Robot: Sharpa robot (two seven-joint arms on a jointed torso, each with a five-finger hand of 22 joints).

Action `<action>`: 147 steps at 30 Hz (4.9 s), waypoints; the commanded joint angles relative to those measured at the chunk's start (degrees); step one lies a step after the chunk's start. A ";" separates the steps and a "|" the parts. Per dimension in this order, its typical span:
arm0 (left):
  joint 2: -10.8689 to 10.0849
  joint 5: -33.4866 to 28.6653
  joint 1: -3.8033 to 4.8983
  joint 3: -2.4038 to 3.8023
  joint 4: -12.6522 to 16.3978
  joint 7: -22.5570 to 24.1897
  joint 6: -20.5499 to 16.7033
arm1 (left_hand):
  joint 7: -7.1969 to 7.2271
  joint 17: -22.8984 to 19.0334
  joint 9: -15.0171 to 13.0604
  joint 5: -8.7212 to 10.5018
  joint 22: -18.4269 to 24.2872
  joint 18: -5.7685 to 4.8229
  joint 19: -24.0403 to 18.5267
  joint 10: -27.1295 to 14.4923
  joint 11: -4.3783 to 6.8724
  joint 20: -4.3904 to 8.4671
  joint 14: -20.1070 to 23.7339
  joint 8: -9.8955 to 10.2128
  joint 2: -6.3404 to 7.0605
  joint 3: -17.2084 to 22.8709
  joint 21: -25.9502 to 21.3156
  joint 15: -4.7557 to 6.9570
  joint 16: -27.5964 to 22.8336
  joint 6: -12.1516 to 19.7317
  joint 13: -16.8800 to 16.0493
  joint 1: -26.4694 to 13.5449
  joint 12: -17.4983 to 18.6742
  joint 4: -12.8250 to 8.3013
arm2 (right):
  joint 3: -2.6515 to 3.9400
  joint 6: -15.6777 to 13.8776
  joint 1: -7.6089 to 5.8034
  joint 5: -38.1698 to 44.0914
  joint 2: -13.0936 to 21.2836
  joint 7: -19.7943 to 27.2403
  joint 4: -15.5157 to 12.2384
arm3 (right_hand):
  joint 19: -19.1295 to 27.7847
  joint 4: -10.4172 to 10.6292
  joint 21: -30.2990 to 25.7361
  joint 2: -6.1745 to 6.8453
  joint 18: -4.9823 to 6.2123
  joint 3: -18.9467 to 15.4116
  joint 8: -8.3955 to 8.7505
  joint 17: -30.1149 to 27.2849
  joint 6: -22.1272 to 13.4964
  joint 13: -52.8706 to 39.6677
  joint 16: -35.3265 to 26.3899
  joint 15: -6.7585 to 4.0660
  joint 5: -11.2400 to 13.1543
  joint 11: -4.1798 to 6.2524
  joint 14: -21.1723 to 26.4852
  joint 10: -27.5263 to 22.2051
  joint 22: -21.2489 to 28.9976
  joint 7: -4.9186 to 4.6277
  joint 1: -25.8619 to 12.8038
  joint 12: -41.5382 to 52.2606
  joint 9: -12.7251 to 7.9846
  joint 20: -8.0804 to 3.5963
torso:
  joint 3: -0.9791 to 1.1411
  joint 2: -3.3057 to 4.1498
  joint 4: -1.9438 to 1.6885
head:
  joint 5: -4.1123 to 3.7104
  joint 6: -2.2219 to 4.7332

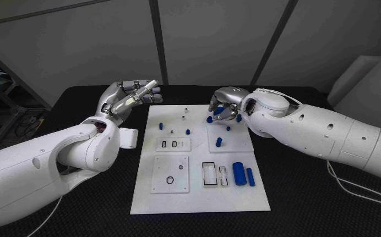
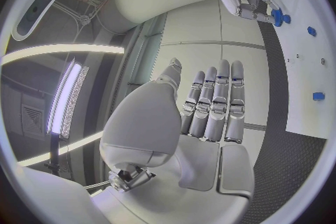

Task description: Assemble the parts on the task board

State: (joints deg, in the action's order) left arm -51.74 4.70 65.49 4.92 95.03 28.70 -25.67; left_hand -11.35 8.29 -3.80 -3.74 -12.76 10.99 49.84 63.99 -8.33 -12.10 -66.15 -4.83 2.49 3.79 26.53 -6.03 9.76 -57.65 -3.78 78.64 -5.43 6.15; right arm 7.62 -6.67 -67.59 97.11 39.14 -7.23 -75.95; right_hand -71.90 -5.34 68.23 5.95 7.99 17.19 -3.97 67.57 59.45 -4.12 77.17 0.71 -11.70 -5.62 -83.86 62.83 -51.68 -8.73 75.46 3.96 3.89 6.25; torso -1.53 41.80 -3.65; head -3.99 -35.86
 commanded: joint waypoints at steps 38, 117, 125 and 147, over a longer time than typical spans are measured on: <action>-0.87 0.52 0.09 0.12 0.82 -0.30 0.72 | -0.77 0.26 0.09 0.26 -0.01 -0.68 -0.63 -0.69 -0.59 -0.33 0.38 0.81 -0.33 -0.12 0.20 -0.12 -0.56 0.37 0.06 -0.87 0.79 -0.50 | -0.02 2.99 -0.11 1.49 -2.38 0.75 2.18 | -0.33 0.78 4.57 -0.71 -1.57 6.85 -0.26 2.02 1.16 -0.43 2.43 -0.69 0.98 0.99 -2.70 5.91 -5.26 0.35 1.22 0.82 0.15 -0.10 | 0.06 1.58 -0.10 | 0.23 -0.69; -0.53 0.45 0.15 0.17 0.25 -0.90 0.99 | -0.90 0.41 0.07 0.26 -0.04 -0.66 -0.82 -1.26 -0.76 -0.44 0.36 1.04 -0.63 -0.14 0.32 -0.23 -0.81 0.56 0.08 -1.06 1.27 -0.65 | -0.07 -10.52 -0.37 -0.09 -16.26 -0.46 14.15 | -1.04 0.38 6.90 -0.83 -2.00 9.80 -1.50 2.57 5.50 -0.86 3.14 -1.27 1.29 1.63 -2.73 9.10 -8.26 0.68 1.79 0.48 0.67 -0.69 | 0.03 2.25 -0.13 | 1.82 -0.27; -0.57 0.45 0.17 0.18 0.27 -1.03 1.03 | -0.92 0.42 0.07 0.26 -0.04 -0.66 -0.85 -1.30 -0.77 -0.45 0.37 1.05 -0.64 -0.14 0.32 -0.24 -0.85 0.57 0.08 -1.06 1.31 -0.68 | -0.08 -9.11 -0.38 -0.09 -17.08 -1.36 14.87 | -0.57 0.86 6.73 -0.45 -1.92 9.80 -0.84 2.27 4.73 -0.68 3.06 -1.01 1.37 1.32 -2.64 8.28 -7.83 0.41 0.94 -0.19 0.45 -0.50 | 0.05 2.26 -0.09 | 2.10 -0.47; -0.94 0.45 0.21 0.19 0.31 -1.20 1.43 | -0.99 0.44 0.08 0.27 -0.04 -0.66 -0.90 -1.40 -0.82 -0.48 0.38 1.09 -0.65 -0.18 0.34 -0.27 -0.91 0.64 0.08 -1.12 1.38 -0.71 | -0.09 -11.72 -0.43 0.06 -16.09 -1.74 12.82 | 3.78 1.43 3.27 2.40 -0.68 8.93 0.29 -2.23 -5.30 0.40 0.73 1.42 2.82 -1.46 -1.49 -2.58 -1.63 -1.76 -0.31 -0.16 -0.08 1.57 | 0.17 2.40 0.16 | 2.18 -0.53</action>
State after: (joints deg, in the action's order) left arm -52.61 4.78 65.60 5.04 95.24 27.30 -25.14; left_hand -11.97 8.65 -3.79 -3.74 -12.73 10.98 49.43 63.18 -9.14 -12.51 -65.99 -4.04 1.79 3.63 26.53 -6.20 9.10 -57.02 -3.75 77.96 -4.37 5.68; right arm 7.51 -16.49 -67.91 97.04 22.72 -8.86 -62.55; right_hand -68.59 -3.95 71.82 7.76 6.22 26.49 -3.61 65.41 54.33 -3.65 78.19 1.85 -9.15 -7.16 -83.93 60.68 -53.41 -10.57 75.17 3.74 3.74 7.87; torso -1.41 44.15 -3.62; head -1.90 -36.33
